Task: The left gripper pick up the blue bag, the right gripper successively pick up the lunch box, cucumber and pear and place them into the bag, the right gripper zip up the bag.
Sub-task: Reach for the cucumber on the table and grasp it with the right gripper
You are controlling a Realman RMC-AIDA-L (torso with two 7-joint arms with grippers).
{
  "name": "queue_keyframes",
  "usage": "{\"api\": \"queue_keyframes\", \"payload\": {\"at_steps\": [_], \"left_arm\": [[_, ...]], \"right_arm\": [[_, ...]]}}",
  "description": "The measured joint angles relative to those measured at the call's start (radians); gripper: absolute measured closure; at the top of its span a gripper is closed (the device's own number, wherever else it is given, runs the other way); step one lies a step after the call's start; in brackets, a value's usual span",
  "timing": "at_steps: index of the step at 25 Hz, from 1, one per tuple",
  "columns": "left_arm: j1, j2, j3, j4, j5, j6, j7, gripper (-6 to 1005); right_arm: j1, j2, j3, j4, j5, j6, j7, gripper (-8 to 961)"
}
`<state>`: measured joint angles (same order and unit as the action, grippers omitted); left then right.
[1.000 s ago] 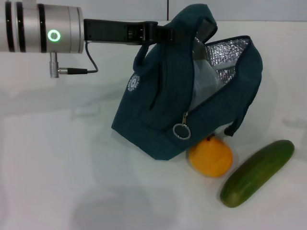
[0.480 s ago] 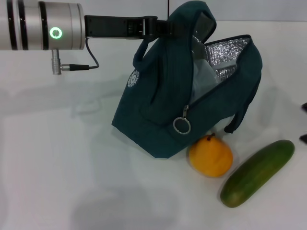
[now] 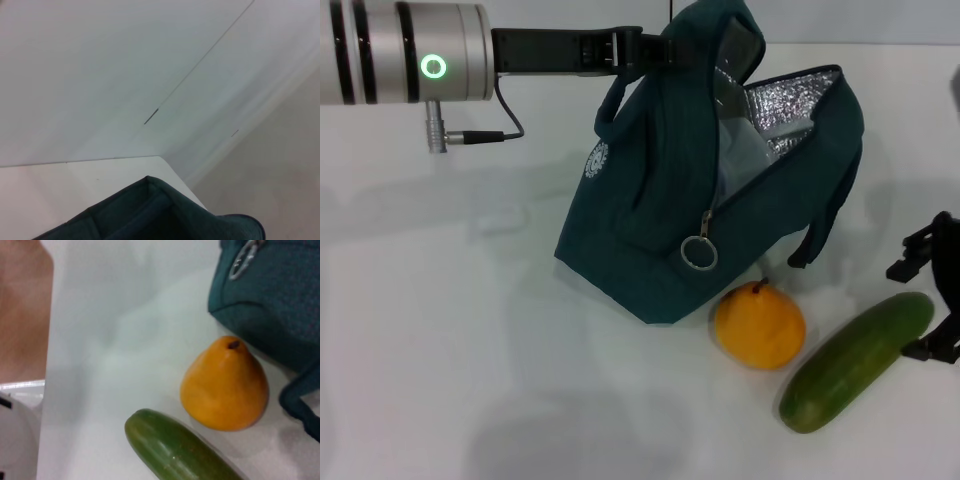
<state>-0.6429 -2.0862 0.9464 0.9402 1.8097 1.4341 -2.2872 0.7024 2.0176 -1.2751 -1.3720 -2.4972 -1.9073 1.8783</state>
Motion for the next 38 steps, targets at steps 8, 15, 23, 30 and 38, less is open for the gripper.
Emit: {"api": "queue_keyframes", "payload": {"at_steps": [8,15,23,30,38], "left_arm": [[-0.004,-0.002,0.005,0.0,-0.01,-0.01,-0.001,933],[-0.002,-0.001,0.008,0.0,-0.023,-0.013,-0.001,933],[0.0,0.0,0.008,0.0,-0.024,-0.012,0.001,933],[0.0,0.0,0.008,0.0,-0.024,-0.009,0.006,933],[0.002,0.0,0.008,0.0,-0.024,-0.009,0.016,932]], "right_arm": [[0.009,0.004,-0.148,0.01,0.001,0.047,-0.003,87],[0.008,0.009,-0.239,0.031,0.002,0.088,0.012,86],[0.01,0.011,-0.338,0.058,-0.001,0.149,0.03,89],[0.014,0.01,-0.386,0.08,-0.001,0.193,0.037,93],[0.017,0.01,-0.438,0.085,-0.001,0.215,0.07,94]]}}
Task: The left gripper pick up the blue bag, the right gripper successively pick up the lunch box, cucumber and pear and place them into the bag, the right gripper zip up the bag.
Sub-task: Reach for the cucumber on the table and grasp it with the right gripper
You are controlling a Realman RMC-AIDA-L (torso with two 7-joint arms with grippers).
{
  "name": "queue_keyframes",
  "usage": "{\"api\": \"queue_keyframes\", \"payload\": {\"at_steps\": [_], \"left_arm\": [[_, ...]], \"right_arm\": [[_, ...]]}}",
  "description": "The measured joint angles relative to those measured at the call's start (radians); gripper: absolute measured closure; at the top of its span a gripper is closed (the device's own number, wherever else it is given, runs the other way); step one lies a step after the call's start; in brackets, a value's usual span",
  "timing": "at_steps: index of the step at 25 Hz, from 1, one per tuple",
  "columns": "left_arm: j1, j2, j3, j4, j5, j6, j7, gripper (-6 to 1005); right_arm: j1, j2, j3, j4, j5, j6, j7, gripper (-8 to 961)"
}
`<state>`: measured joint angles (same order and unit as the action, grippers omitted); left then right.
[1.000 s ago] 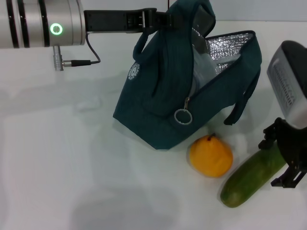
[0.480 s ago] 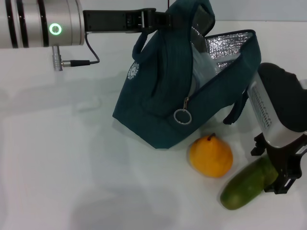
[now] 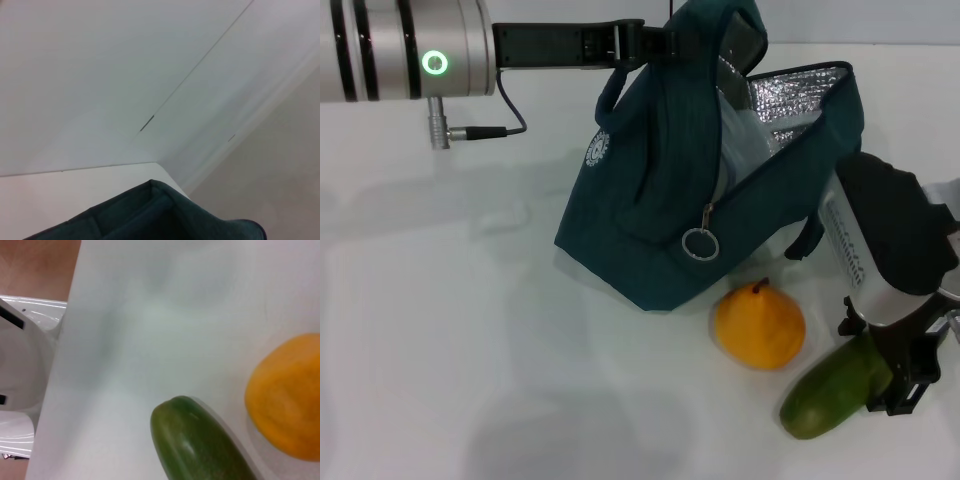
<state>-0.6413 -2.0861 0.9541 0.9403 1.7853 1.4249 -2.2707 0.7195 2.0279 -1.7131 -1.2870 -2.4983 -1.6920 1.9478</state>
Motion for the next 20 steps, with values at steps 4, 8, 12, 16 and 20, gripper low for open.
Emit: {"api": "queue_keyframes", "payload": {"at_steps": [4,8,12,16,20], "left_arm": [[0.0,0.001,0.0,0.0,0.0,0.0,0.007,932],[0.0,0.001,-0.002,-0.001,0.001,0.001,0.008,932],[0.0,0.002,-0.001,-0.001,0.001,0.001,0.008,932],[-0.001,0.003,-0.001,-0.002,0.001,0.001,0.008,932],[-0.005,0.003,0.0,-0.002,0.0,0.0,0.008,932]], "right_arm": [[0.002,0.0,-0.013,0.0,-0.005,0.012,0.015,95],[0.003,0.0,-0.014,0.0,-0.004,0.014,0.026,96],[0.008,-0.002,-0.005,0.004,-0.003,0.005,0.039,142],[0.009,-0.003,0.033,0.028,0.005,-0.03,0.04,229],[0.009,-0.002,0.048,0.055,0.013,-0.037,0.04,306]]}}
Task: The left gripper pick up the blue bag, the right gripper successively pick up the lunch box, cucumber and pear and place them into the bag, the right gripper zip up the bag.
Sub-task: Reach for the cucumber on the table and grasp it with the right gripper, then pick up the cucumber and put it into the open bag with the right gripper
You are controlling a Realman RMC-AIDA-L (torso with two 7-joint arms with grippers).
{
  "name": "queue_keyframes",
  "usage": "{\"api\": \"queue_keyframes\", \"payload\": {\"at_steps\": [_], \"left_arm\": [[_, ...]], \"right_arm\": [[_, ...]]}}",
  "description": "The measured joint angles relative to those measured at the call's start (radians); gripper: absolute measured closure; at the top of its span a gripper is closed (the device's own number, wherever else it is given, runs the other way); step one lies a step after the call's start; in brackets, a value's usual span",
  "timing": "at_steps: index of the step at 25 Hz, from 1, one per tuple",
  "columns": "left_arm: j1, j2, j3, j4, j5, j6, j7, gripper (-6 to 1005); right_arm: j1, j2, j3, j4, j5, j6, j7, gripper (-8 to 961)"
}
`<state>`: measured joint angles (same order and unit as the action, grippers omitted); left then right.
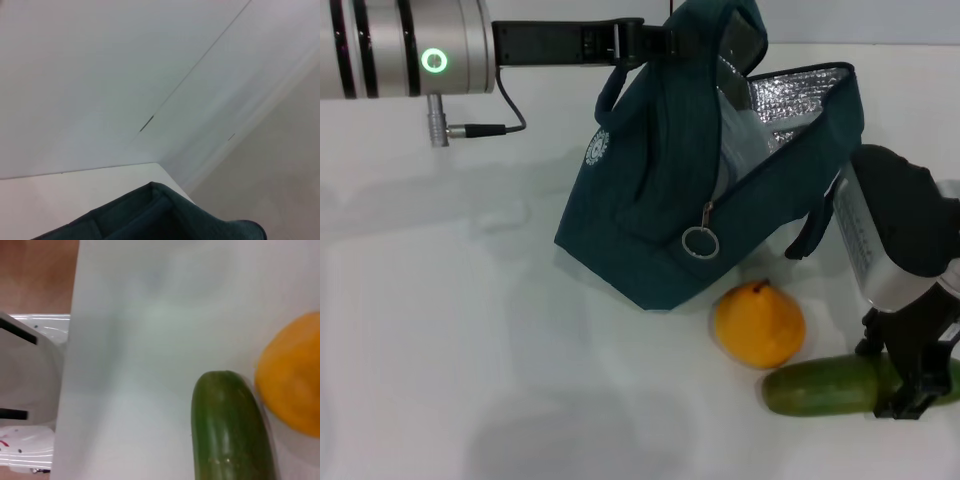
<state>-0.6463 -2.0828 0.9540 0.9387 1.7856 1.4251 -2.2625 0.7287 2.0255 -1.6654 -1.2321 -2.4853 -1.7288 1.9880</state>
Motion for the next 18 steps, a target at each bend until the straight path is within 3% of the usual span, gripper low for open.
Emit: {"api": "queue_keyframes", "payload": {"at_steps": [4,8,14,16,17,18], "left_arm": [[-0.002,0.0,0.0,0.0,0.0,-0.001,0.0,932],[-0.004,0.0,0.0,0.0,0.001,-0.003,0.0,932],[-0.006,0.001,-0.001,0.0,0.007,-0.003,-0.005,932],[-0.003,0.001,-0.003,0.0,0.007,-0.003,-0.006,932],[-0.001,0.001,-0.004,0.0,0.008,-0.003,-0.006,932],[-0.001,0.001,-0.004,0.0,0.008,-0.003,-0.006,932]], "right_arm": [[-0.008,-0.001,0.012,0.031,0.007,0.004,0.0,309],[-0.005,-0.005,0.091,0.06,0.069,-0.053,-0.011,322],[-0.007,-0.013,0.417,0.127,0.133,-0.239,-0.12,337],[-0.009,-0.027,0.626,0.205,0.135,-0.348,-0.212,336],[-0.009,-0.027,0.626,0.205,0.135,-0.348,-0.212,336],[-0.009,-0.036,0.692,0.236,0.137,-0.379,-0.247,336]]}}
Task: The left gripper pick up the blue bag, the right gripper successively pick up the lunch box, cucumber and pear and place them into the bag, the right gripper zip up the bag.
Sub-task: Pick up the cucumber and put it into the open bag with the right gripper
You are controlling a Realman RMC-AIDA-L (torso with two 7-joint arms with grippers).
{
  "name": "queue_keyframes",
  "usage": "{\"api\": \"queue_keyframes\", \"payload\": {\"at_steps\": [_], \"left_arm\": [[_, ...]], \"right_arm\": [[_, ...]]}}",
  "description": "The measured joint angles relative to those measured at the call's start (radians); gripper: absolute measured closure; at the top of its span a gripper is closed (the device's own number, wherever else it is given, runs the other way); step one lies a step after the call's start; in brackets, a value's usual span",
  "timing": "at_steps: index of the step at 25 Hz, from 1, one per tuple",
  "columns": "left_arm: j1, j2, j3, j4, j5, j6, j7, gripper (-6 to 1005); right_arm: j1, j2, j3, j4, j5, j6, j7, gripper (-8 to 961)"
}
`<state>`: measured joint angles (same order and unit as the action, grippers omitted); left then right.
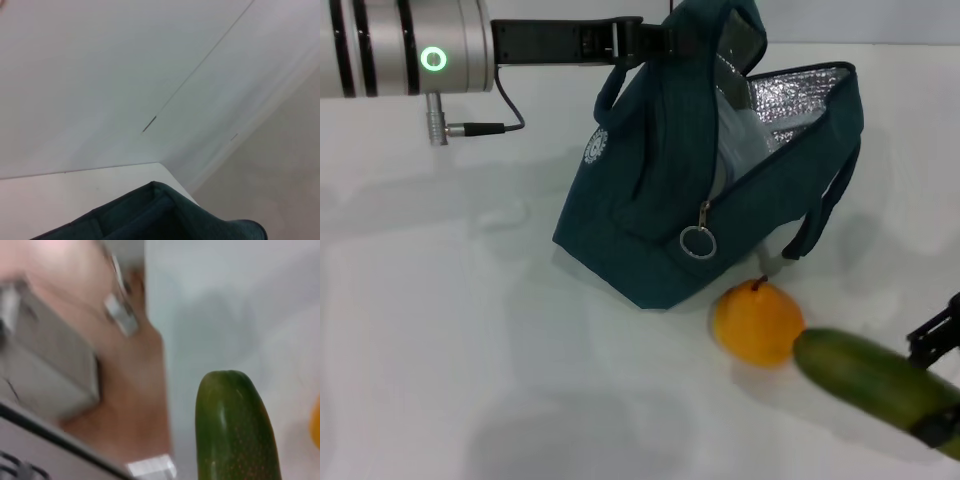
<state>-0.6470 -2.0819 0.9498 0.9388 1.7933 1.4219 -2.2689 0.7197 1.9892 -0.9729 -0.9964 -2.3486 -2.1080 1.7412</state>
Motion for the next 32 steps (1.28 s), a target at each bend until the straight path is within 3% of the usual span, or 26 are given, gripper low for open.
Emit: {"api": "queue_keyframes", "payload": {"at_steps": [3,6,8,10,14,15,16,18,23,32], "left_arm": [[0.002,0.0,0.0,0.0,0.0,0.0,0.0,932],[-0.001,0.0,0.004,0.0,0.002,0.002,0.0,932],[-0.004,0.0,0.004,0.0,0.002,0.002,-0.001,932],[-0.005,0.0,0.004,0.0,0.003,0.004,0.0,932],[-0.005,-0.001,0.006,0.001,0.003,0.007,0.003,932],[-0.003,-0.002,0.006,0.0,0.003,0.007,0.003,932],[-0.003,-0.002,0.006,0.0,0.002,0.007,0.003,932],[-0.001,-0.002,0.006,0.0,-0.001,0.008,0.003,932],[-0.002,-0.004,0.007,0.0,-0.003,0.01,-0.001,932],[0.005,-0.005,0.019,0.0,-0.027,0.021,-0.014,933]], "right_arm": [[-0.024,-0.06,0.14,0.132,0.08,-0.039,-0.114,336],[-0.077,-0.133,0.166,0.266,0.244,-0.035,-0.215,336],[-0.105,-0.146,0.207,0.311,0.314,-0.031,-0.269,336],[-0.148,-0.134,0.292,0.327,0.399,-0.026,-0.342,336],[-0.215,-0.061,0.43,0.348,0.579,0.002,-0.515,336],[-0.232,-0.03,0.455,0.365,0.642,0.02,-0.57,336],[-0.241,-0.005,0.465,0.38,0.692,0.037,-0.615,336],[-0.248,0.024,0.463,0.438,0.778,0.067,-0.695,336],[-0.182,0.029,0.434,0.7,0.884,0.126,-0.954,336],[-0.12,0.035,0.4,0.81,0.876,0.379,-1.202,336]]}}
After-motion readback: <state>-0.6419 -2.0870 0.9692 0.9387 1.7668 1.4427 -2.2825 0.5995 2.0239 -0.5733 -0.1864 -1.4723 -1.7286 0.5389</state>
